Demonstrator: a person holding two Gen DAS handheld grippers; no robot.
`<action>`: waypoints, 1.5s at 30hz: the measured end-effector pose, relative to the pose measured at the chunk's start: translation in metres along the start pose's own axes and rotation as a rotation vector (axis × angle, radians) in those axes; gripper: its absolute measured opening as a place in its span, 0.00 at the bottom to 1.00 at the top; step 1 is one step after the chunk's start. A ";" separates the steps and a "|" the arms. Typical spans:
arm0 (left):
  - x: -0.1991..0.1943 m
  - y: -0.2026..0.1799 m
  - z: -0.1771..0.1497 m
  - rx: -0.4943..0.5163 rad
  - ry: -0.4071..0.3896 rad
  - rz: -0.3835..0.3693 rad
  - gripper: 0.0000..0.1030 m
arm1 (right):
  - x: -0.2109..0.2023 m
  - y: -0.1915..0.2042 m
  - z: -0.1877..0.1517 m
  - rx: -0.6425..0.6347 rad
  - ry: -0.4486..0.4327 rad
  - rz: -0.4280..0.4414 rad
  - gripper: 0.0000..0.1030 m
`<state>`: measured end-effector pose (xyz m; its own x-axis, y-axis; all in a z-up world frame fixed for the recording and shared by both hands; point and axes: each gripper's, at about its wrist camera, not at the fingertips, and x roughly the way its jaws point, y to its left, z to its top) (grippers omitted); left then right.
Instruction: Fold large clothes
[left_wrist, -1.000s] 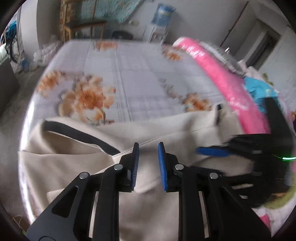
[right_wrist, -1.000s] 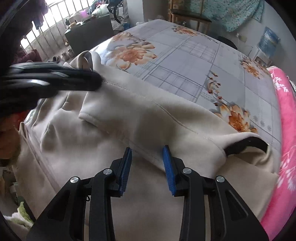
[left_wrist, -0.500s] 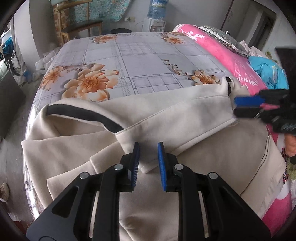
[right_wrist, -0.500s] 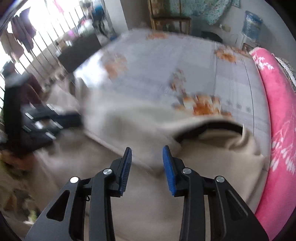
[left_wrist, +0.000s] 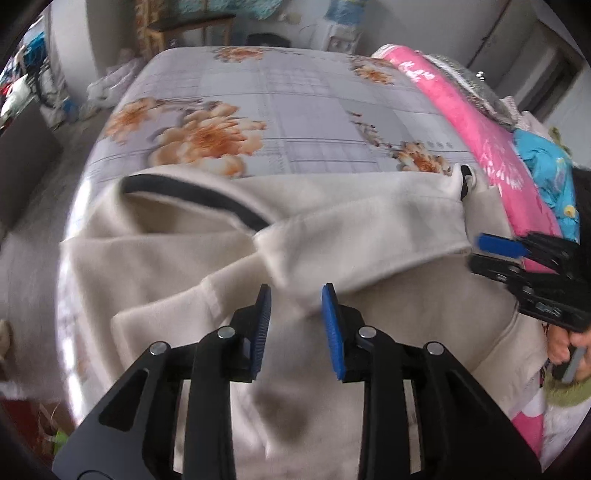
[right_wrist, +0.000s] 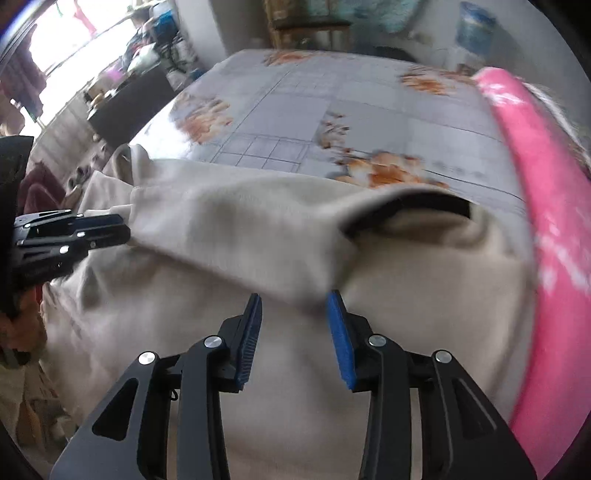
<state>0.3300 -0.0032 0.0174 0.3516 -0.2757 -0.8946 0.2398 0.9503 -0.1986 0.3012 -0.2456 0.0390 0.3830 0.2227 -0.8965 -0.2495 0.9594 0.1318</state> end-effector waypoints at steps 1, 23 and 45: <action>-0.011 0.001 -0.003 -0.009 -0.004 -0.005 0.27 | -0.015 0.004 -0.010 0.009 -0.022 0.023 0.41; -0.095 0.059 -0.207 -0.173 -0.312 0.117 0.56 | -0.008 0.097 -0.151 -0.059 -0.189 -0.031 0.77; -0.086 0.075 -0.201 -0.112 -0.367 -0.036 0.34 | -0.004 0.101 -0.154 -0.053 -0.186 -0.055 0.77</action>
<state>0.1362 0.1208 -0.0012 0.6499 -0.3230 -0.6880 0.1648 0.9436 -0.2873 0.1376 -0.1762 -0.0091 0.5538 0.2033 -0.8075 -0.2684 0.9616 0.0580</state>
